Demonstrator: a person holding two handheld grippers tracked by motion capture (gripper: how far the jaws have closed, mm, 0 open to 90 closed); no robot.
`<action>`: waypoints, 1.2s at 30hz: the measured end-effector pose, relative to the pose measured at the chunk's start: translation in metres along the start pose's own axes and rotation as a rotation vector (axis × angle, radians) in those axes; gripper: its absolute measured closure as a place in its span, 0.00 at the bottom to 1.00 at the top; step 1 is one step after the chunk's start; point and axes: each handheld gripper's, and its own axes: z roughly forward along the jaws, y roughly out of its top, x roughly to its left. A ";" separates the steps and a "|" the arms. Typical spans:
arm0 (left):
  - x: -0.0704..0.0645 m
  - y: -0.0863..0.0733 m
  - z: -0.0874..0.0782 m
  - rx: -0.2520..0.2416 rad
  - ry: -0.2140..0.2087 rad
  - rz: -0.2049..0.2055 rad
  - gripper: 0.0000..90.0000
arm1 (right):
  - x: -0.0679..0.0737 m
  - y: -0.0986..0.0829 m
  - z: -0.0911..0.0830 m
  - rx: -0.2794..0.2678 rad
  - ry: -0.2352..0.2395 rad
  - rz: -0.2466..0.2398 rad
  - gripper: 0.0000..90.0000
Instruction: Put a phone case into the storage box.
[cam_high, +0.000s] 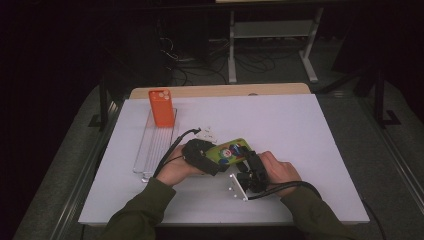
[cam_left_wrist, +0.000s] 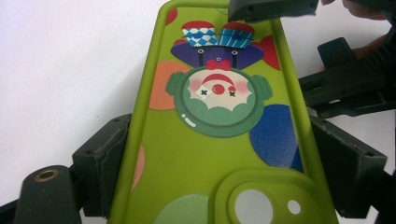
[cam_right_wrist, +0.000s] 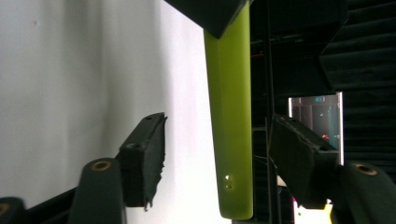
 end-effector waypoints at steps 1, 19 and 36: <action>0.000 0.000 0.000 0.002 -0.001 0.003 0.17 | 0.000 0.000 0.000 0.001 -0.003 -0.004 0.42; -0.002 0.000 0.004 0.001 -0.006 -0.008 0.17 | 0.002 0.002 -0.002 -0.011 -0.038 -0.042 0.67; -0.002 0.000 0.004 -0.006 -0.012 -0.019 0.17 | 0.004 0.004 -0.004 -0.016 -0.034 -0.066 0.83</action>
